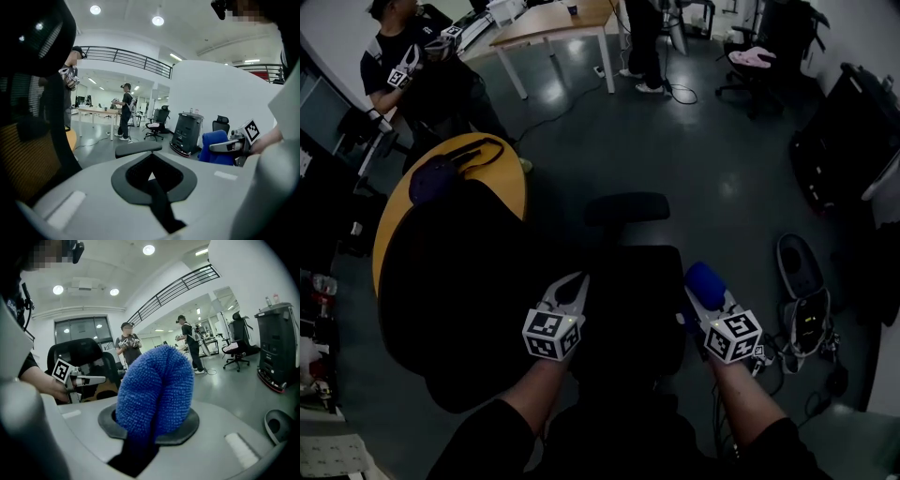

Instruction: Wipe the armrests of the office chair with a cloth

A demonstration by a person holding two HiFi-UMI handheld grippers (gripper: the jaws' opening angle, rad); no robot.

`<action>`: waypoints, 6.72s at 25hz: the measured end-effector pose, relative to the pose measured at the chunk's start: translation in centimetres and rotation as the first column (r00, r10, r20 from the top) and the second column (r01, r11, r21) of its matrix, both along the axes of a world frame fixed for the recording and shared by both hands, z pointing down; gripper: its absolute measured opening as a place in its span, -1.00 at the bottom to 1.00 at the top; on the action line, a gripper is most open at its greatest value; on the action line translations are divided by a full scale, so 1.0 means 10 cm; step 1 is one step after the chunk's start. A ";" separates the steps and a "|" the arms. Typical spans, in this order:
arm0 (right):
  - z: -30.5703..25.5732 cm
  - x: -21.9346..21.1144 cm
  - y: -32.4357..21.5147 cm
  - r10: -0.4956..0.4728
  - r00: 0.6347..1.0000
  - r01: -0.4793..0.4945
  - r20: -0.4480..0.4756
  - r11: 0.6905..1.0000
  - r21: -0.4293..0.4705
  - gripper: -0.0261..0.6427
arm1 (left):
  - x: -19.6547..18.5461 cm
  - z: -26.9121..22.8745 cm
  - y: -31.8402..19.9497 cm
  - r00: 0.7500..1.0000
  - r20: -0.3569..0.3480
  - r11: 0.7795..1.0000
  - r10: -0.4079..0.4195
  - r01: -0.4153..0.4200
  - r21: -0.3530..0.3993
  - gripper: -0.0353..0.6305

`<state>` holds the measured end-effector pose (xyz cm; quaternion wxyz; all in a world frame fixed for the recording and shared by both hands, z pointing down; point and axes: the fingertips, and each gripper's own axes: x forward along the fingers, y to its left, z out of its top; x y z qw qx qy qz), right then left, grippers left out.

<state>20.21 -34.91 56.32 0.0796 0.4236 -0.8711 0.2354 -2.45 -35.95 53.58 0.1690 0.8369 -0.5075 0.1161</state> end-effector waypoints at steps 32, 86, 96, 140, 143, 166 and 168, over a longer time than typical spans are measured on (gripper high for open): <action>0.63 -0.83 -2.77 -0.218 0.900 0.202 -0.378 0.976 -0.083 -0.60 | -0.41 1.25 -1.67 1.000 0.001 0.996 0.010 -0.010 -0.092 -0.83; 0.12 -0.89 -2.57 -0.332 0.844 0.368 -0.422 0.930 0.004 -0.60 | -0.50 1.25 -1.74 0.991 0.113 0.995 0.073 -0.064 -0.083 -0.83; 0.67 -0.34 -2.20 -0.219 0.928 0.197 -0.301 0.975 -0.102 -0.61 | -0.39 1.33 -1.78 0.989 0.120 0.992 0.081 -0.068 -0.111 -0.83; 0.51 -2.60 -1.47 -0.337 0.941 0.330 -0.032 0.935 -0.133 -0.61 | -0.46 0.91 -1.16 0.993 0.118 0.997 0.024 -0.014 -0.081 -0.83; 0.36 -2.50 -1.33 -0.334 0.942 0.328 -0.039 0.939 -0.107 -0.61 | -0.42 0.73 -1.00 0.991 0.130 0.997 0.032 -0.024 -0.067 -0.83; -0.36 -1.87 0.55 -0.358 0.927 0.365 0.109 0.930 -0.050 -0.61 | 0.22 -0.29 0.73 0.994 0.017 0.994 0.110 -0.110 -0.019 -0.83; -0.43 -1.84 0.71 -0.349 0.930 0.356 0.114 0.934 -0.041 -0.61 | 0.23 -0.36 0.92 0.990 -0.007 0.990 0.138 -0.138 -0.016 -0.83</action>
